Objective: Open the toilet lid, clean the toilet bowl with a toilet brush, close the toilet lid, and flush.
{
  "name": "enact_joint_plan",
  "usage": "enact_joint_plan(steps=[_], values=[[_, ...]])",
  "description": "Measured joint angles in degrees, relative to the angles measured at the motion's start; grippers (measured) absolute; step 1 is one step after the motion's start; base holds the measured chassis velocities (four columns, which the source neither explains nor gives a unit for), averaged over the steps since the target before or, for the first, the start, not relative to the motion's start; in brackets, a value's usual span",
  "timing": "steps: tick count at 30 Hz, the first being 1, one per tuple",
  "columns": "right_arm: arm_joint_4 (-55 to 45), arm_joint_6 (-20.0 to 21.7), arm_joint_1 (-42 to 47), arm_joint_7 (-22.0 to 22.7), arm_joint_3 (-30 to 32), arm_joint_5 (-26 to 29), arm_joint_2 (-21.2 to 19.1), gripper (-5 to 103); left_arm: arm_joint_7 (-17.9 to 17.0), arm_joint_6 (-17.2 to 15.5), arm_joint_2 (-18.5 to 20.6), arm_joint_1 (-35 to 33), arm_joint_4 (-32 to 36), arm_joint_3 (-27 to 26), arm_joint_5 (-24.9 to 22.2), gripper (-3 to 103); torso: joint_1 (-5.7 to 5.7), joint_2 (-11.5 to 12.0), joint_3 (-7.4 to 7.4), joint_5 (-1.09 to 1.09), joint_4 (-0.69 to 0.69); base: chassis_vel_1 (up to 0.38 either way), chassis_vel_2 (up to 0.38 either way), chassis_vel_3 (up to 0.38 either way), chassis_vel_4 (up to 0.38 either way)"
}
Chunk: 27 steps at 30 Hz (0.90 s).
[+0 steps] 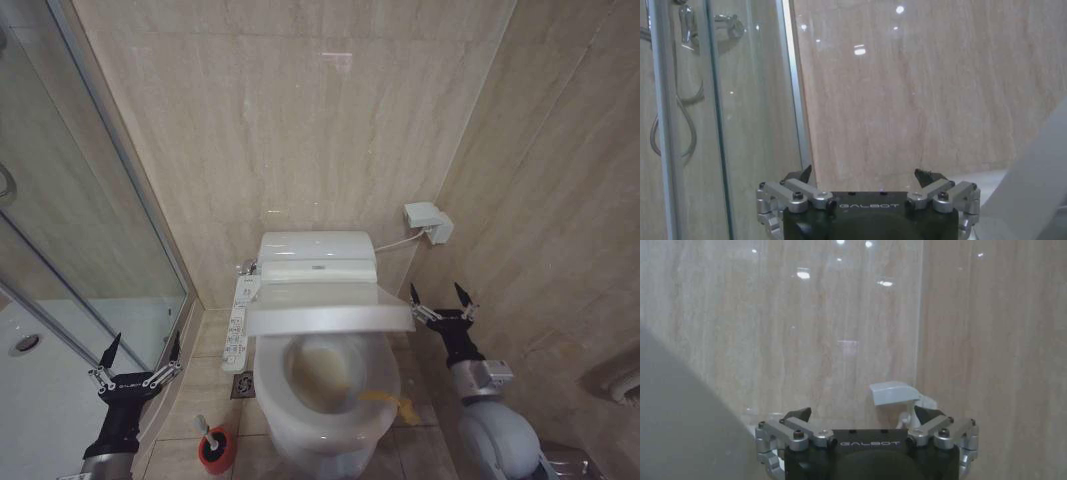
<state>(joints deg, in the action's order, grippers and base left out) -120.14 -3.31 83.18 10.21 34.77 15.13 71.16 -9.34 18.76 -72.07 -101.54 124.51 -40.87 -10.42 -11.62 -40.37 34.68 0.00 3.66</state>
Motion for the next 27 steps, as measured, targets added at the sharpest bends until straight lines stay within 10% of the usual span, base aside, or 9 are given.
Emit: enact_joint_plan(steps=[27], values=[[-14.2, 2.6, 13.1, -2.5, 2.4, -0.9, 8.9, 100, 0.0, 0.0, 0.0, 0.0, 0.0, 0.0, 0.0, 100, -0.01, 0.0, 0.0, -0.01, 0.01, 0.0, 0.0, 0.0, 0.0]])
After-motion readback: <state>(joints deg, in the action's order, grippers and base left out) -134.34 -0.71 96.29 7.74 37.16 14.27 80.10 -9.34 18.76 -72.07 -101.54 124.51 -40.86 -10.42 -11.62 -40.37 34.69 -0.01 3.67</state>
